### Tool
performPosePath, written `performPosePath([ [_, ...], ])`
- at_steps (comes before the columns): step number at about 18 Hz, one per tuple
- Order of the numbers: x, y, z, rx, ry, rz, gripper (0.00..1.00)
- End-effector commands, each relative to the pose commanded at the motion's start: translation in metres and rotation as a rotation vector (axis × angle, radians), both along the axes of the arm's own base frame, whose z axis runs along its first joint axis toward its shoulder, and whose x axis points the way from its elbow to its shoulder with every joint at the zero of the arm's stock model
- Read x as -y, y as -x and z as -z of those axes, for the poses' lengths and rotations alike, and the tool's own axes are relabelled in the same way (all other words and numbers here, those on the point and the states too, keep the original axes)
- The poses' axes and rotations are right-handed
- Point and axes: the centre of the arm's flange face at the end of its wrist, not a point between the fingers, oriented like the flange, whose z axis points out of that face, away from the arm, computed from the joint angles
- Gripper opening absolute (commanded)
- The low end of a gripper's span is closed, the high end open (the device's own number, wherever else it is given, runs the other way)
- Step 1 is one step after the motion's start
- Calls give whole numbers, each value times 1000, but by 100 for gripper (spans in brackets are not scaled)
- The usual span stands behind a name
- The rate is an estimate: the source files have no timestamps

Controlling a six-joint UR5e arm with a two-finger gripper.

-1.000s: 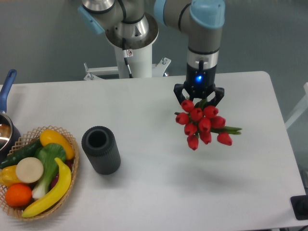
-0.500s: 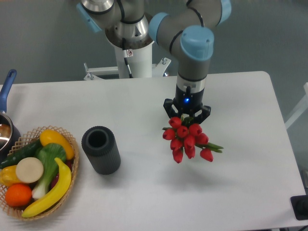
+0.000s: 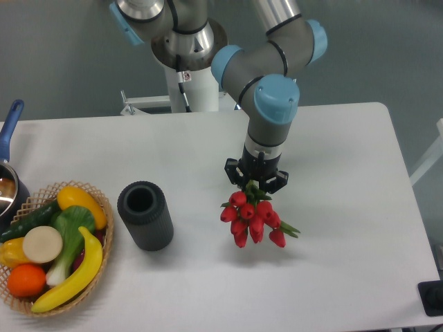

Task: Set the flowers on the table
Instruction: 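Lower the tulip bouquet toward the table beside the black vase, then open the gripper to release the tulips and lift it away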

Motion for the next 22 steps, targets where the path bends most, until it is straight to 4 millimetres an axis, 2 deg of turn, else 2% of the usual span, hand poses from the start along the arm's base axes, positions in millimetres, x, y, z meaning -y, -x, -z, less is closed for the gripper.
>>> performPosePath([
  [2,-1,0,2,1,1,3,42],
  [4,-2,1,2,-1,-2,3,55],
  [5,-4,4,-3,-12,-9,11,80],
  [7,-3,6,-7,-23,-16,12,100],
  [10,0,10,-14,-37,-26,3,100],
  [11,1,11,-24,-55,-38,2,100],
  [13,8,27,-47,-93,-58,-23,100],
  [14,20,44,-58,-112,-68,-55,100],
  [15,28,53,-60,-120,-69,-61,100],
  [22,73,87,-70,-212,-54,273,100],
])
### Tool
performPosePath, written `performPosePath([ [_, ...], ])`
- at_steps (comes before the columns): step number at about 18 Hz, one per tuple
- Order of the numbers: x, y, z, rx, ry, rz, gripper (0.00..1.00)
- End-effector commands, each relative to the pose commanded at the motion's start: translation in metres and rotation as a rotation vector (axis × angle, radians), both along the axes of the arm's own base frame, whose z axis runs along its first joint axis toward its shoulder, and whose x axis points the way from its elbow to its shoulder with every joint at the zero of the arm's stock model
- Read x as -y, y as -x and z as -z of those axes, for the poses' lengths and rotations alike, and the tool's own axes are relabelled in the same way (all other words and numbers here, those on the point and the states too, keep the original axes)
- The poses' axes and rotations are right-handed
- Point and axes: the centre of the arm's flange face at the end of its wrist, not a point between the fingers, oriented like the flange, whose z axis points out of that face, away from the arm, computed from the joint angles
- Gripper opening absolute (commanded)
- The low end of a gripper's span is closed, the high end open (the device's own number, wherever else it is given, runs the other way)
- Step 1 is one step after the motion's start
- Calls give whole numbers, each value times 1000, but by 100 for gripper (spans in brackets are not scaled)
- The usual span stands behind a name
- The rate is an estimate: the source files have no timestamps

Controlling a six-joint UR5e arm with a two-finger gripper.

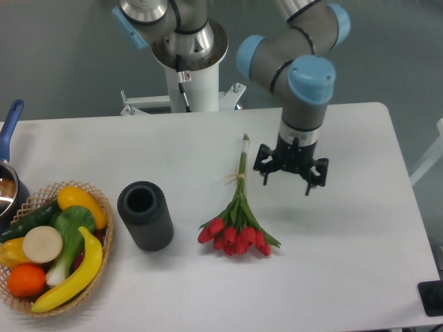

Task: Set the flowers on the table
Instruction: 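Open the gripper to release the tulips and lift it away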

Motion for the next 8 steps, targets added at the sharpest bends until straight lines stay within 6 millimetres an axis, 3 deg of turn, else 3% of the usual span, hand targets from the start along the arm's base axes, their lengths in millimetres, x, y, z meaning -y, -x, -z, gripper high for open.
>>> performPosePath([
  [4,29,19,-2,-46,29,133,100],
  [8,25,18,0,-49,29,153,100],
])
